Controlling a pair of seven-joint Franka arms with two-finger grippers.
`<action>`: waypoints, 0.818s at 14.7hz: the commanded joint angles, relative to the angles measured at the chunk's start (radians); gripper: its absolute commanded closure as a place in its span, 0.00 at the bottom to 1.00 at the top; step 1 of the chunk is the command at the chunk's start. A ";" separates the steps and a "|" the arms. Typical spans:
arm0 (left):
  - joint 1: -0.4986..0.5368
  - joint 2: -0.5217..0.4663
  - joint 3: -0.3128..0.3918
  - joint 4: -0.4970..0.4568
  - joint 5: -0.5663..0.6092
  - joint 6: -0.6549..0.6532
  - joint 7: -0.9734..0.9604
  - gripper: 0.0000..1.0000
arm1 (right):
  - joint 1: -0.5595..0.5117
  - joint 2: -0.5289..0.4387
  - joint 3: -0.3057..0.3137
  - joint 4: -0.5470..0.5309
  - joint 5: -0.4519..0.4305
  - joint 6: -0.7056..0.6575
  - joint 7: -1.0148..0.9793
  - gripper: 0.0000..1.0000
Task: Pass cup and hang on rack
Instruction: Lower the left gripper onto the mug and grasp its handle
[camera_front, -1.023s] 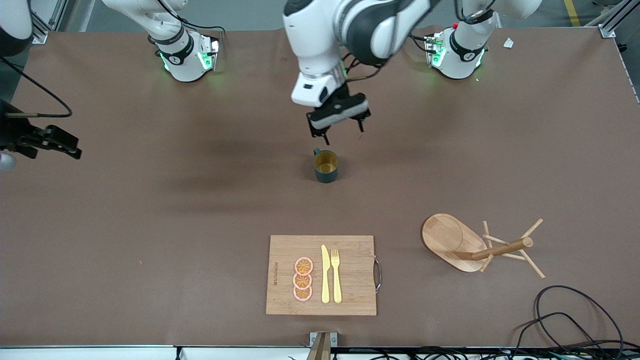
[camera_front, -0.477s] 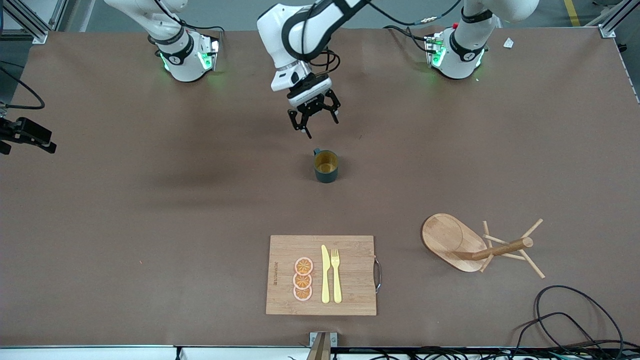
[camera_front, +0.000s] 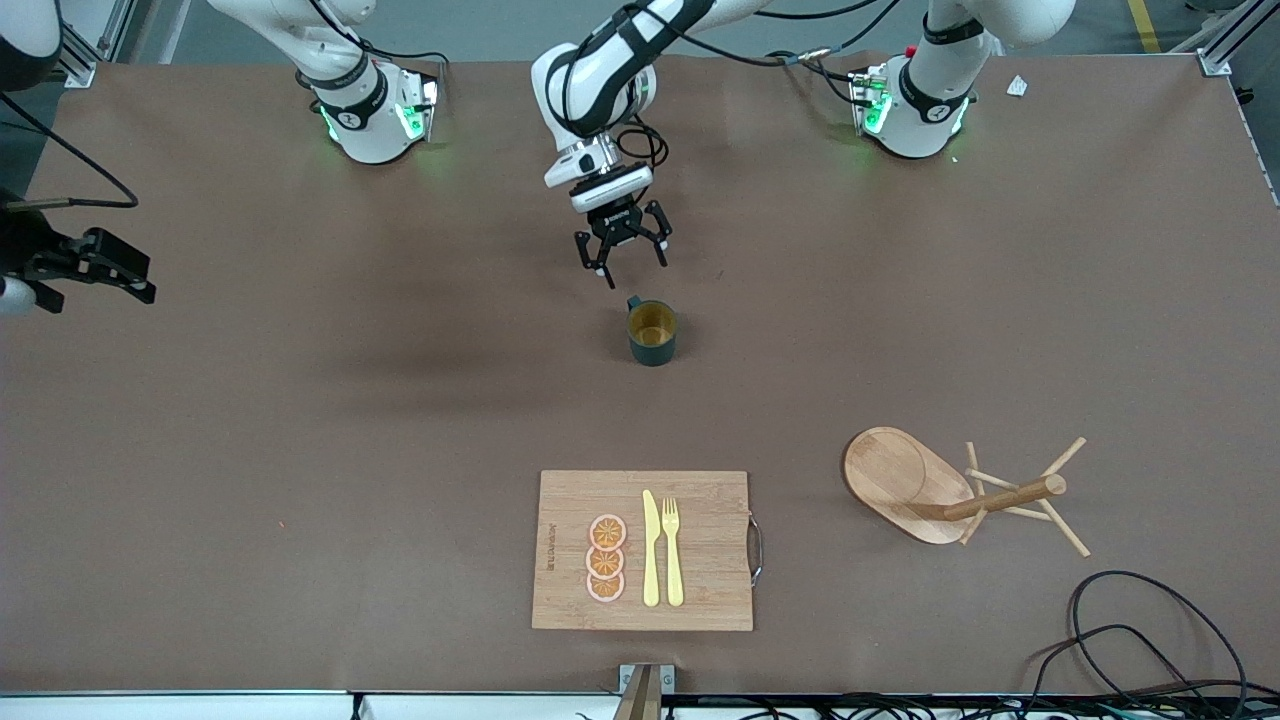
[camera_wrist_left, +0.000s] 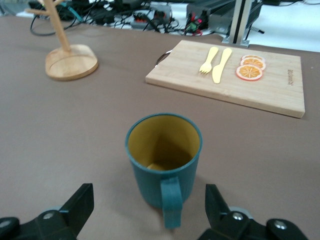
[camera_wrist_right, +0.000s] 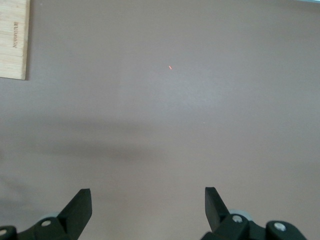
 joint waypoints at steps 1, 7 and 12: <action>0.001 0.035 0.004 0.016 0.079 -0.001 -0.018 0.05 | 0.011 -0.050 -0.002 -0.053 -0.007 0.016 -0.002 0.00; 0.002 0.117 0.004 0.077 0.144 -0.001 -0.083 0.16 | 0.026 -0.073 -0.008 -0.076 -0.009 0.021 0.001 0.00; 0.002 0.124 0.006 0.078 0.147 -0.001 -0.074 0.49 | 0.028 -0.087 -0.008 -0.095 -0.009 0.035 0.001 0.00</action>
